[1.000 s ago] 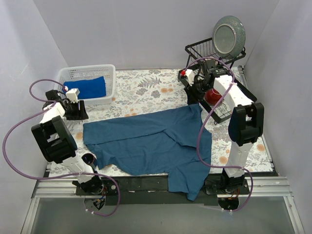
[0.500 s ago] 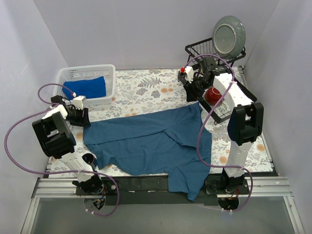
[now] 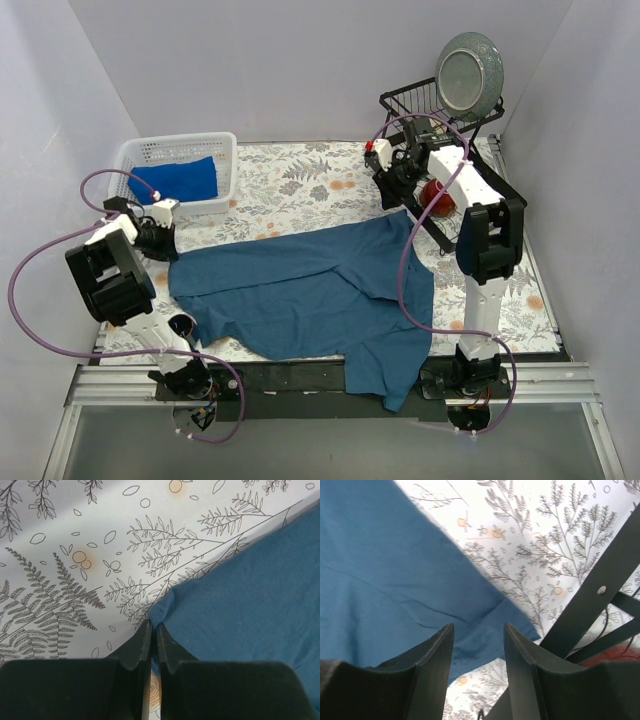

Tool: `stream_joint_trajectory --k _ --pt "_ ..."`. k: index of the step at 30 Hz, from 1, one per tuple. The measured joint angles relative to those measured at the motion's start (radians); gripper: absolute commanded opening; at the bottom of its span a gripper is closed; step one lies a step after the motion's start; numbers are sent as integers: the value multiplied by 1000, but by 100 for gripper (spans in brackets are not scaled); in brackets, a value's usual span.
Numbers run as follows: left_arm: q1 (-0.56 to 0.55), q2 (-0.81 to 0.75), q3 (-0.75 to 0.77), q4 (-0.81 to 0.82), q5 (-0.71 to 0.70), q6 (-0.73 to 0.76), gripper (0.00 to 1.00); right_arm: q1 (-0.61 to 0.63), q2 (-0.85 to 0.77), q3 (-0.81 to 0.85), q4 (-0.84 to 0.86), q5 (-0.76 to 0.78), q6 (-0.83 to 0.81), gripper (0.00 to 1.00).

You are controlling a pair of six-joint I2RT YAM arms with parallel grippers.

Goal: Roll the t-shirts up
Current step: Fold the T-shirt at the center of the board.

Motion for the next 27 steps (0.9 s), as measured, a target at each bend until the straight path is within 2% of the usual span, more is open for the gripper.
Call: stream_joint_trajectory --k 4,11,17,27 --pt "30 -20 0 -26 -9 69 0 3 84 67 -4 49 -12 53" --pt "103 -29 0 -69 -43 182 0 17 174 83 11 116 -21 54" --pt "106 -29 11 -90 -61 217 0 34 240 155 40 154 -21 54" --pt "123 -33 17 -105 -97 252 0 34 255 189 63 156 -5 57"
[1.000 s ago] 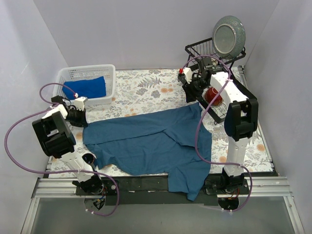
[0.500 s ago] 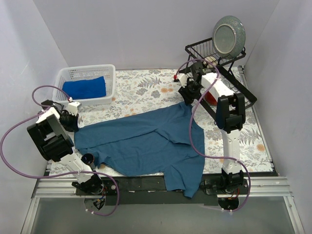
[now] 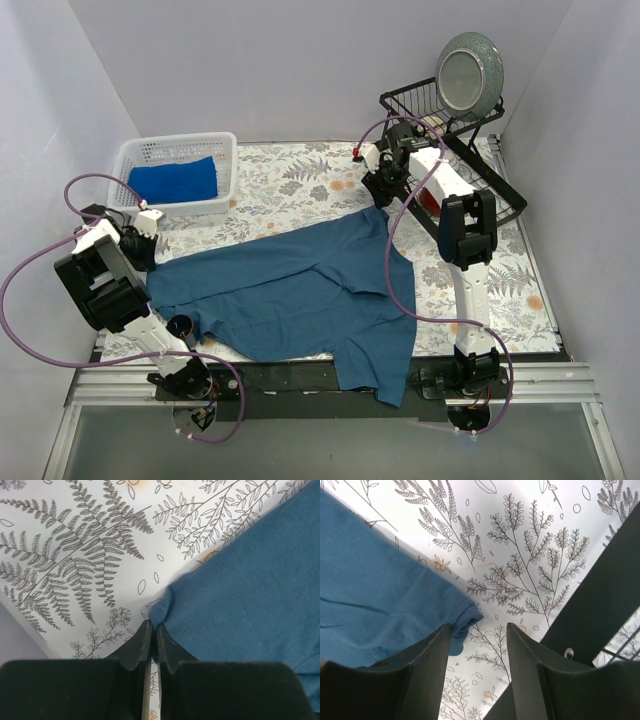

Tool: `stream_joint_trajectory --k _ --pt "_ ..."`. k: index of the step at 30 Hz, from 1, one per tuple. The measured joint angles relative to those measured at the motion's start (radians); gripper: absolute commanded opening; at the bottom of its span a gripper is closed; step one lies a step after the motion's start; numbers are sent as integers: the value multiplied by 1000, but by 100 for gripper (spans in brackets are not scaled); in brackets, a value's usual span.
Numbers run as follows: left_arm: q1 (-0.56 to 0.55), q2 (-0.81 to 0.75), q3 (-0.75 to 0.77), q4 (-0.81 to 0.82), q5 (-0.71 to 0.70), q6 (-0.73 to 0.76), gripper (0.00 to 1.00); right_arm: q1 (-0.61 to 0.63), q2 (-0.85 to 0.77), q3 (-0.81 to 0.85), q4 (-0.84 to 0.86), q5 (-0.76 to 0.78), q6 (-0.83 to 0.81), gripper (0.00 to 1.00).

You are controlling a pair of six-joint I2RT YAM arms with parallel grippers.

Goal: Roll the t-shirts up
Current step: Fold the T-shirt at the center of the board.

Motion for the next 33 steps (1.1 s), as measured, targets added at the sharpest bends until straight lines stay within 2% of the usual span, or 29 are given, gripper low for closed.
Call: stream_joint_trajectory --k 7,11,12,13,15,18,21,22,26,33 --pt "6 1 41 -9 -6 -4 0 0 85 40 -5 -28 42 57" --pt "6 1 45 -8 -11 -8 0 0 105 66 -4 -50 63 50" --pt "6 1 45 -7 -13 -10 0 0 107 69 -1 -55 66 46" --pt "6 2 45 -7 -16 -11 0 -1 109 70 0 -60 71 37" --pt "6 2 45 -6 -21 -14 0 -4 118 82 2 -79 80 27" --pt "6 2 41 3 -27 -20 0 -6 130 95 3 -113 89 18" --pt "6 2 41 10 -33 -31 0 -6 131 92 19 -153 84 3" --pt "6 2 41 13 -35 -37 0 -6 124 77 42 -168 82 1" --pt "6 -3 41 26 -34 -71 0 -10 32 -71 158 -227 70 1" --pt "6 -112 41 71 13 -189 0 -50 -281 -317 352 -259 112 1"
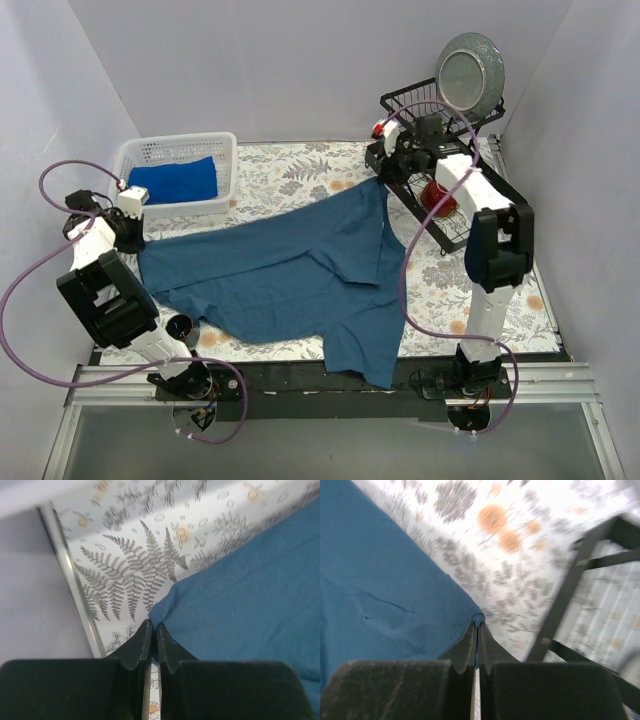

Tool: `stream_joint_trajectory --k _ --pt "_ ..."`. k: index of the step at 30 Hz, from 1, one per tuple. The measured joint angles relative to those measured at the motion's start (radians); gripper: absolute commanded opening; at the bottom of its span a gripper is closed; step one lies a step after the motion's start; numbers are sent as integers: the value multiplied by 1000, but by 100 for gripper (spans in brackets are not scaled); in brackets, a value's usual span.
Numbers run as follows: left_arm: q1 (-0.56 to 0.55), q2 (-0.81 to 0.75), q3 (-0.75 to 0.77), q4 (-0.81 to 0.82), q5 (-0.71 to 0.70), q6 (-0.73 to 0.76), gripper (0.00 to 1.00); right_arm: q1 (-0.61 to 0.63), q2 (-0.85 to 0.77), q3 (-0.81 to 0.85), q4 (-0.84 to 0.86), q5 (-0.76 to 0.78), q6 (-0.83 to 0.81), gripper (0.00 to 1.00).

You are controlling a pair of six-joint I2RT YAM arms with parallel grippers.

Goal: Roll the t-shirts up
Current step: Fold the T-shirt at the center of the board.

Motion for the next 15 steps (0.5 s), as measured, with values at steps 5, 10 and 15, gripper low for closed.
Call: stream_joint_trajectory --k 5,10,15 --pt "0 -105 1 53 47 -109 0 -52 -176 -37 127 12 59 1" --pt "-1 -229 3 100 116 -209 0 -78 -271 -38 173 31 92 1" --pt "-3 -346 34 138 155 -274 0 -82 -364 -53 174 57 115 1"
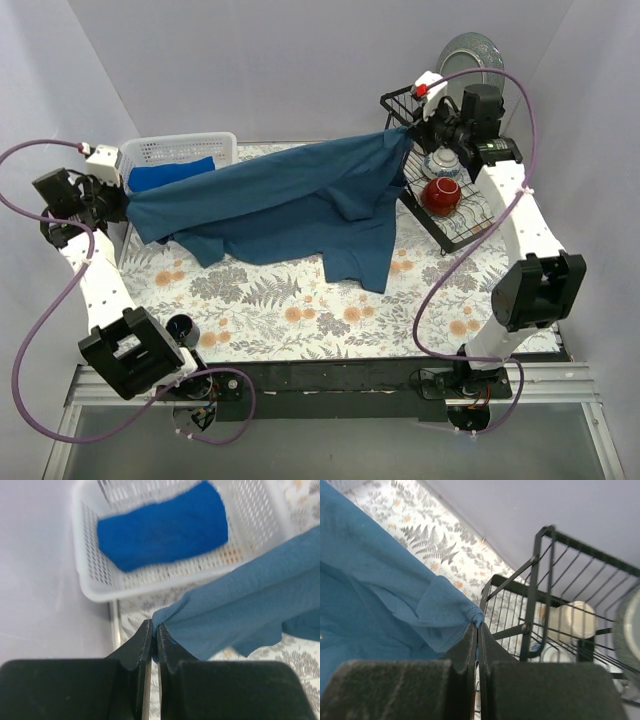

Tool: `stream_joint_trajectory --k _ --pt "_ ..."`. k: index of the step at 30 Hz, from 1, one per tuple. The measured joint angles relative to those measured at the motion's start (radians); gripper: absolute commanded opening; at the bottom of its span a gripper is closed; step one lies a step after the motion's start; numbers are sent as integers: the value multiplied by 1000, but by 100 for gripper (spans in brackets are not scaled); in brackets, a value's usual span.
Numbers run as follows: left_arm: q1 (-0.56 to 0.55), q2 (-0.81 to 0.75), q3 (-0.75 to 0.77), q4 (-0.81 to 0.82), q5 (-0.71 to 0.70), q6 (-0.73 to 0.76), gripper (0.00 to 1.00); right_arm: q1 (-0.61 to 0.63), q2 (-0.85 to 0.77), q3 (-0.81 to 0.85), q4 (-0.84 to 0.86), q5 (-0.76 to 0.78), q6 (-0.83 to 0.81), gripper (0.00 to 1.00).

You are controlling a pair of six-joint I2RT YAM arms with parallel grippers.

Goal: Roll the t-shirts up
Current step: Fold the T-shirt at the center of the board.

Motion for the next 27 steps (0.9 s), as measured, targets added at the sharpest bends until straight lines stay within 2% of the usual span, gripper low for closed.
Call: stream_joint_trajectory --k 5,16,27 --pt "-60 -28 143 -3 -15 -31 0 -2 -146 -18 -2 35 16 1" --pt "-90 -147 258 29 -113 -82 0 -6 -506 -166 50 102 37 1" --pt "-76 -218 281 98 -234 -144 0 -6 -671 -196 38 147 134 1"
